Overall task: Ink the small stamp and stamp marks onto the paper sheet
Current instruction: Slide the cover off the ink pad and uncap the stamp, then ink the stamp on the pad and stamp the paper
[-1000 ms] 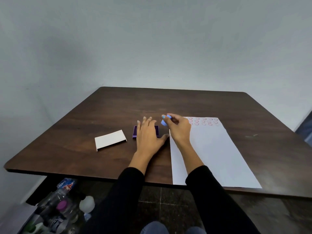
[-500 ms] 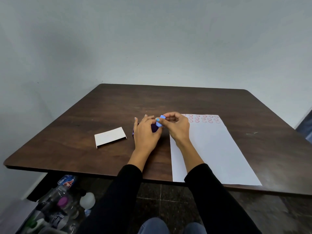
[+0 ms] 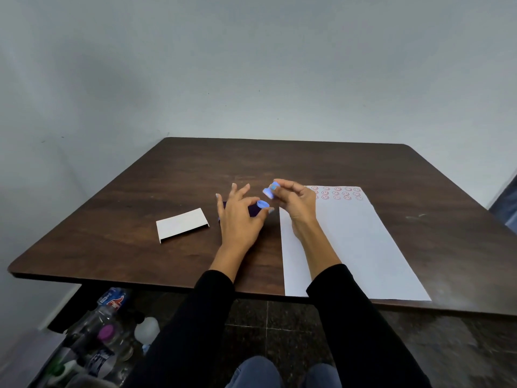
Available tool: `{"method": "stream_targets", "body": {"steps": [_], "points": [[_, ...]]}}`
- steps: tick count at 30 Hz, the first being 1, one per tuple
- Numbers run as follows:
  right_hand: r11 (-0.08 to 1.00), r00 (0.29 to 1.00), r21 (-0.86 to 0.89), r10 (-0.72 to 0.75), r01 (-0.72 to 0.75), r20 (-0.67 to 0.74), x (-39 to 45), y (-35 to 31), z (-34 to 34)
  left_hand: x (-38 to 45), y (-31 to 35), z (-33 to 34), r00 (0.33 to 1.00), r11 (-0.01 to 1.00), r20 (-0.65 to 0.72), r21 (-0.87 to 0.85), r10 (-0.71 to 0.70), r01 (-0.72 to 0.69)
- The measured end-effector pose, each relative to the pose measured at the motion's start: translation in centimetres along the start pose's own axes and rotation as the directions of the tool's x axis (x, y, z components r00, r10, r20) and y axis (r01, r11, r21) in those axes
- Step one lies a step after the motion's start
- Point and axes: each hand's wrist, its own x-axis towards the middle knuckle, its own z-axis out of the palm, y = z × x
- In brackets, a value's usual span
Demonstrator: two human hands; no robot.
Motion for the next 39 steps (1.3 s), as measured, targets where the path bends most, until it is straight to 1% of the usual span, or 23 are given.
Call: {"method": "stream_targets", "body": {"steps": [1, 2, 4, 5, 7, 10, 13, 15, 18, 19, 21, 23, 25, 27, 30, 32, 34, 36, 37, 38, 39], "points": [[0.989, 0.999, 0.142, 0.049, -0.048, -0.006, 0.1, -0.3, -0.2, -0.2, 0.1, 0.0, 1.0, 0.999, 0.001, 0.027, 0.028, -0.028], [0.949, 0.994, 0.298, 0.107, -0.105, 0.009, 0.1, -0.6, -0.4, -0.5, 0.1, -0.1, 0.998, 0.996, 0.009, 0.053, 0.07, -0.07], [0.816, 0.98, 0.545, 0.184, -0.192, 0.07, 0.1, -0.9, -1.0, -1.0, 0.1, -0.1, 0.986, 0.982, 0.037, 0.091, 0.165, -0.168], [0.747, 0.974, 0.628, 0.204, -0.22, 0.099, 0.0, -1.0, -1.2, -1.2, 0.1, -0.1, 0.979, 0.974, 0.052, 0.101, 0.198, -0.203], [0.626, 0.964, 0.737, 0.224, -0.254, 0.142, -0.2, -1.2, -1.5, -1.3, 0.0, 0.0, 0.973, 0.968, 0.097, 0.122, 0.211, -0.222], [0.529, 0.96, 0.808, 0.23, -0.259, 0.157, -0.5, -1.3, -1.7, -1.2, -0.2, 0.2, 0.97, 0.964, 0.189, 0.187, 0.154, -0.19], [0.492, 0.957, 0.83, 0.245, -0.263, 0.158, -0.4, -1.2, -1.7, -1.2, -0.4, 0.4, 0.961, 0.959, 0.237, 0.211, 0.139, -0.191], [0.484, 0.954, 0.833, 0.252, -0.269, 0.162, -0.4, -1.1, -1.7, -1.3, -0.4, 0.4, 0.963, 0.963, 0.227, 0.187, 0.147, -0.192], [0.47, 0.95, 0.835, 0.254, -0.285, 0.181, -0.4, -1.1, -1.8, -0.9, -0.8, -0.7, 0.975, 0.978, 0.153, 0.103, 0.162, -0.179], [0.467, 0.95, 0.836, 0.251, -0.288, 0.186, -0.4, -1.1, -1.7, -0.5, -1.3, -1.3, 0.977, 0.976, 0.137, 0.118, 0.165, -0.181], [0.468, 0.95, 0.835, 0.249, -0.288, 0.188, -0.3, -1.0, -1.6, 0.8, -2.9, -2.8, 0.974, 0.949, 0.161, 0.246, 0.16, -0.197], [0.479, 0.95, 0.827, 0.241, -0.295, 0.199, -0.4, -1.1, -1.7, 1.9, -4.4, -3.9, 0.964, 0.893, 0.235, 0.398, 0.121, -0.209], [0.509, 0.952, 0.809, 0.232, -0.295, 0.2, -0.3, -1.1, -1.8, 2.3, -5.7, -4.4, 0.954, 0.862, 0.296, 0.467, 0.056, -0.196], [0.522, 0.949, 0.796, 0.232, -0.306, 0.213, -0.2, -1.1, -2.0, 2.1, -6.2, -4.4, 0.951, 0.867, 0.309, 0.469, 0.017, -0.167], [0.532, 0.943, 0.784, 0.257, -0.322, 0.213, -0.1, -0.9, -1.7, 1.9, -6.3, -4.4, 0.951, 0.883, 0.308, 0.444, 0.011, -0.155], [0.58, 0.944, 0.749, 0.266, -0.319, 0.195, -0.1, -1.0, -1.5, 1.8, -6.3, -4.5, 0.949, 0.893, 0.314, 0.428, -0.005, -0.137], [0.655, 0.949, 0.689, 0.257, -0.309, 0.182, 0.1, -1.3, -1.4, 1.8, -6.2, -4.6, 0.949, 0.901, 0.316, 0.417, -0.019, -0.121], [0.779, 0.958, 0.557, 0.227, -0.287, 0.176, 0.4, -2.0, -0.9, 1.8, -6.3, -4.6, 0.948, 0.906, 0.319, 0.408, -0.022, -0.116], [0.86, 0.966, 0.444, 0.198, -0.253, 0.168, 0.6, -2.3, -0.4, 1.8, -6.3, -4.6, 0.947, 0.908, 0.319, 0.403, -0.022, -0.115], [0.935, 0.975, 0.293, 0.157, -0.199, 0.16, 0.6, -2.6, 0.2, 1.8, -6.2, -4.6, 0.948, 0.911, 0.317, 0.397, -0.018, -0.115], [0.986, 0.982, 0.106, 0.11, -0.127, 0.154, 0.6, -2.7, 0.9, 1.8, -6.2, -4.6, 0.95, 0.913, 0.313, 0.391, -0.015, -0.114]]}}
